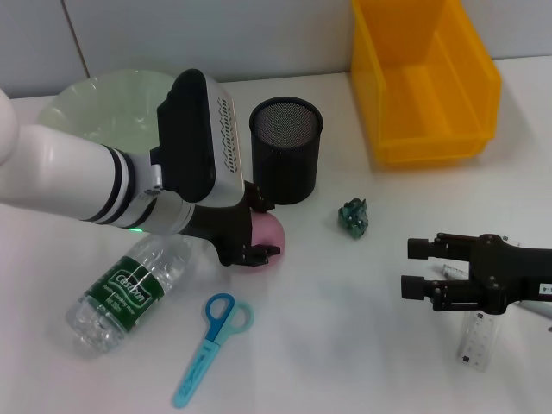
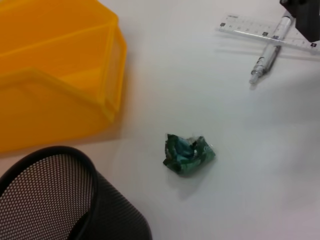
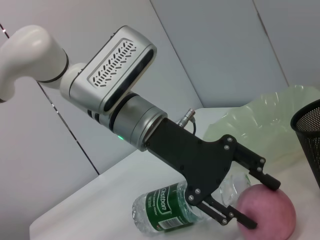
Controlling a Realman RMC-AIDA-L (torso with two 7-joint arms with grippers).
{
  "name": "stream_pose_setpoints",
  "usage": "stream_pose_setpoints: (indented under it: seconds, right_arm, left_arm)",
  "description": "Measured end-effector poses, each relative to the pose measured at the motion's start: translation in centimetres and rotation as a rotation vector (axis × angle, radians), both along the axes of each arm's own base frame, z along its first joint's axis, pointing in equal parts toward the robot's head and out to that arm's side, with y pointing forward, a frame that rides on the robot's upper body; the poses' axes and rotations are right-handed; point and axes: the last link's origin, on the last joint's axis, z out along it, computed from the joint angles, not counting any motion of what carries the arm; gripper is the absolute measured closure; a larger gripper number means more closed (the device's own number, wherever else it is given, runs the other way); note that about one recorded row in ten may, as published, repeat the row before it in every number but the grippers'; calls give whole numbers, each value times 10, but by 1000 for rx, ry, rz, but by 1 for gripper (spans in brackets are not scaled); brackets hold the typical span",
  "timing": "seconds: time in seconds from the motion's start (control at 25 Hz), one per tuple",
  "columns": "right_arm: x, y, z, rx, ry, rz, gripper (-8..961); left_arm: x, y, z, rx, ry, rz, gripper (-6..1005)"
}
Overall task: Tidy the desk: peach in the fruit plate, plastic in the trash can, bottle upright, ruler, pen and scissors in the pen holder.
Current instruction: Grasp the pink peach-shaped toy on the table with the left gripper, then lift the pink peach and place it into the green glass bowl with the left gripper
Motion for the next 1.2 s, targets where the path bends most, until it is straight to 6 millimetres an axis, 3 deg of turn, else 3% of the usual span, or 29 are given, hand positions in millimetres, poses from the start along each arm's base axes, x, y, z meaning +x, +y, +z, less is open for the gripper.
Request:
stream_pose_setpoints:
  seconds: [0.24,0.48,0.56,0.72,0.88,1.2]
  right_arm:
    - [0,0,0,-3,-2,1,134]
    - [1,-1,0,-6,-2,0,134]
    - [1,-2,0,-6,-2,0,134]
    - [1,-2,0,-7,-2,0,134]
    - [1,-3,0,-9,-1,1,133]
    - [2,-4,0,-8,-1,2,133]
  left_arm:
    - [1,-6,-5,-27,27,-25,392]
    - [7,-9,0,-13,-7,-33,600]
    - [8,-10,1,-10,-11,-35,763]
    - [13,-13,6,5,-43,-43,783]
    - [24,-13,30,75,-166,-35,803]
    - [19,2,65,216,-309,42,849]
